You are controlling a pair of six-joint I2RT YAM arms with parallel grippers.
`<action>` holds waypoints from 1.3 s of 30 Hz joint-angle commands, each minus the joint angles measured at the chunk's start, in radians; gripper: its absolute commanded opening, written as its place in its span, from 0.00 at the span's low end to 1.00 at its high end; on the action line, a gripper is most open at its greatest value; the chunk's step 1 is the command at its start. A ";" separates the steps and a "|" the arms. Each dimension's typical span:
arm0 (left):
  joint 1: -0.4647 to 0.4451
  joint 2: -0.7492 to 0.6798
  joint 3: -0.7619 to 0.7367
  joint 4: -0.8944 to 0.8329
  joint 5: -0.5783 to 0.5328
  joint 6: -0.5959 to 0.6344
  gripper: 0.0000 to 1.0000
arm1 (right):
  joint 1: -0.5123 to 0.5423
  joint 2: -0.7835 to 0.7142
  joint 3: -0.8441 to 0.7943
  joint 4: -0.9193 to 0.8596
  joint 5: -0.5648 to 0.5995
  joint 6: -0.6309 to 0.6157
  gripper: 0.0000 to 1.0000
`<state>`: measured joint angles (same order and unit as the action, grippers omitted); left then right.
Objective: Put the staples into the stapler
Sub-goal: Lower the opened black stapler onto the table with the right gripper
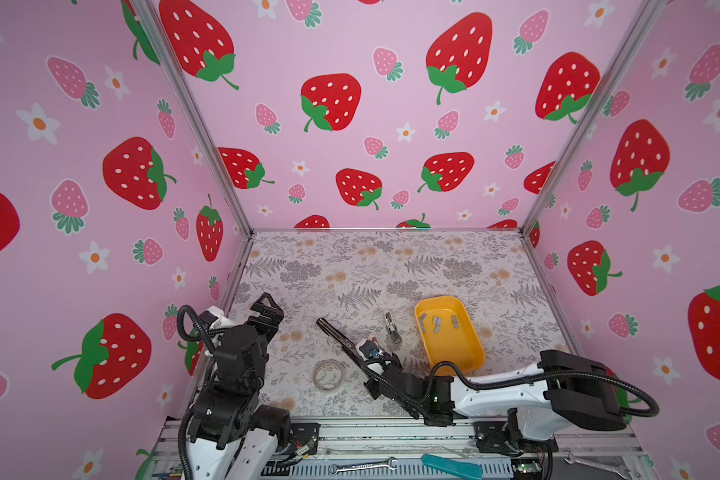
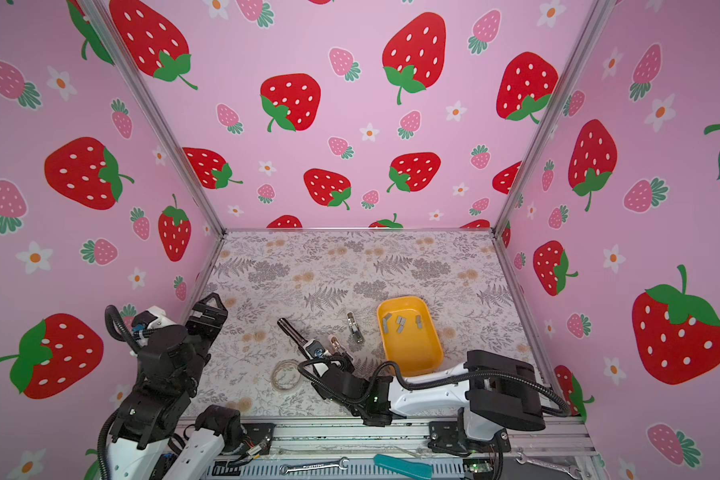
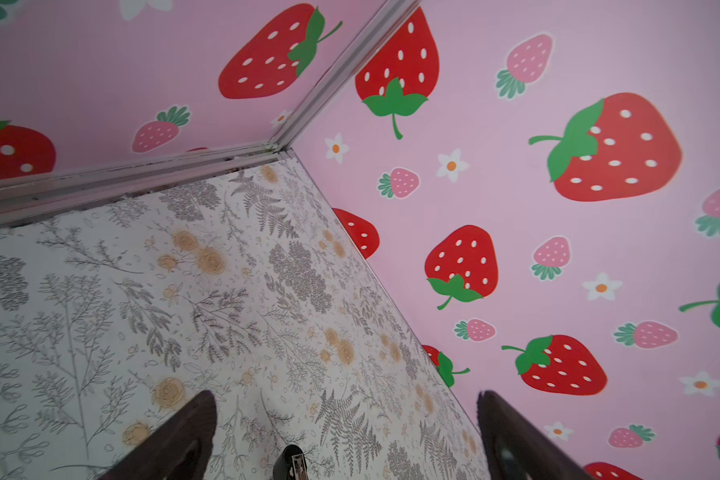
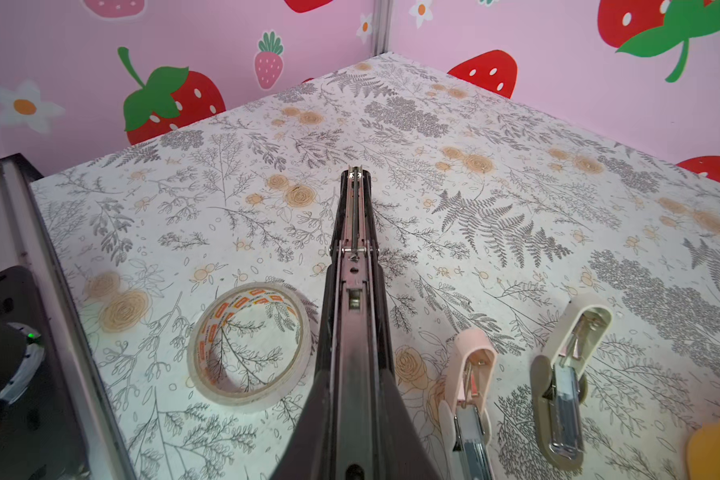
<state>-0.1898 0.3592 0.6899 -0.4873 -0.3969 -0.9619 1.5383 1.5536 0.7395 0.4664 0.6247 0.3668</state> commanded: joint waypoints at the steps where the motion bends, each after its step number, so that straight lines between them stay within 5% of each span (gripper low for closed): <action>1: 0.004 -0.052 -0.037 0.099 0.032 0.081 0.99 | 0.004 0.018 0.041 0.104 0.120 0.040 0.00; 30: 0.013 0.049 -0.009 0.120 0.100 0.138 0.99 | 0.033 0.327 0.086 0.033 0.282 0.343 0.00; 39: 0.015 0.059 -0.011 0.123 0.106 0.137 0.99 | 0.037 0.349 0.081 0.086 0.246 0.339 0.24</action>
<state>-0.1802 0.4206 0.6609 -0.3904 -0.2852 -0.8326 1.5627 1.9049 0.8005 0.4953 0.8501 0.6792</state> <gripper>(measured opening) 0.990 0.215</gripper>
